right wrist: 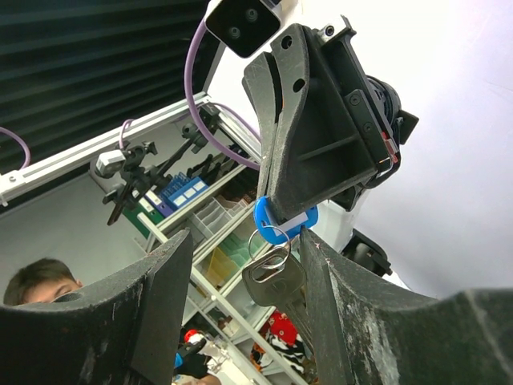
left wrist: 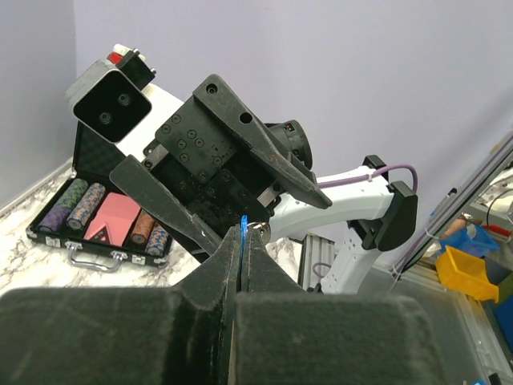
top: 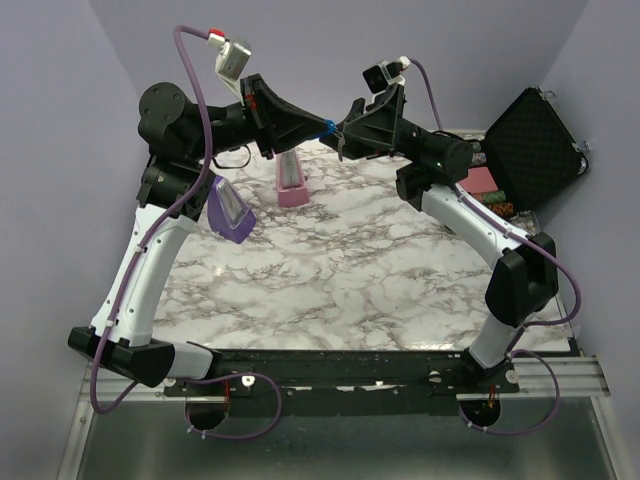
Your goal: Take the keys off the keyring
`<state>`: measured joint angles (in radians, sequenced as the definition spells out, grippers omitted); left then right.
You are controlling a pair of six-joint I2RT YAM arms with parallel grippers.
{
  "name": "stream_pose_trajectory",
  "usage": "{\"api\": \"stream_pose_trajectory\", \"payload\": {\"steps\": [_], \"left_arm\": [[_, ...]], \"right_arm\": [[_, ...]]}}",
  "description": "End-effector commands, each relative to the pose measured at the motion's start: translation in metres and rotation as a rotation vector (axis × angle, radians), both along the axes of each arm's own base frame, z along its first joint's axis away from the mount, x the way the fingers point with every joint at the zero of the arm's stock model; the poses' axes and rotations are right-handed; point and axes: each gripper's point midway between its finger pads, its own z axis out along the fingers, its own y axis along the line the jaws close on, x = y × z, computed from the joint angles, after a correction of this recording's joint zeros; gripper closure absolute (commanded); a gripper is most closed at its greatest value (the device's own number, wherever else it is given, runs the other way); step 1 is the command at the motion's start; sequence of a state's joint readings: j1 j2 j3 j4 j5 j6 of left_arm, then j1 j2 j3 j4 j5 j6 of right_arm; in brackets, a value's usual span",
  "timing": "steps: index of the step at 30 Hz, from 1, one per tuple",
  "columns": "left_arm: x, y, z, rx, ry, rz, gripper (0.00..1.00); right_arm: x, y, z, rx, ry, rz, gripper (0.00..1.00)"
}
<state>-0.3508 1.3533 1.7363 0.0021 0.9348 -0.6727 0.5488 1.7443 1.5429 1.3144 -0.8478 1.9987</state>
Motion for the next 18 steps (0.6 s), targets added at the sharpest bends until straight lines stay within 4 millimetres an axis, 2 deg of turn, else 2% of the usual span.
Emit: {"api": "stream_pose_trajectory", "payload": {"steps": [1, 18], "left_arm": [[-0.014, 0.005, 0.004, 0.011, -0.079, -0.058, 1.0], [-0.004, 0.008, 0.005, 0.01, -0.097, -0.032, 1.0]], "right_arm": [[-0.047, -0.036, 0.021, 0.123, -0.022, 0.202, 0.37], [-0.045, -0.035, 0.022, 0.128, -0.01, 0.199, 0.41]]}}
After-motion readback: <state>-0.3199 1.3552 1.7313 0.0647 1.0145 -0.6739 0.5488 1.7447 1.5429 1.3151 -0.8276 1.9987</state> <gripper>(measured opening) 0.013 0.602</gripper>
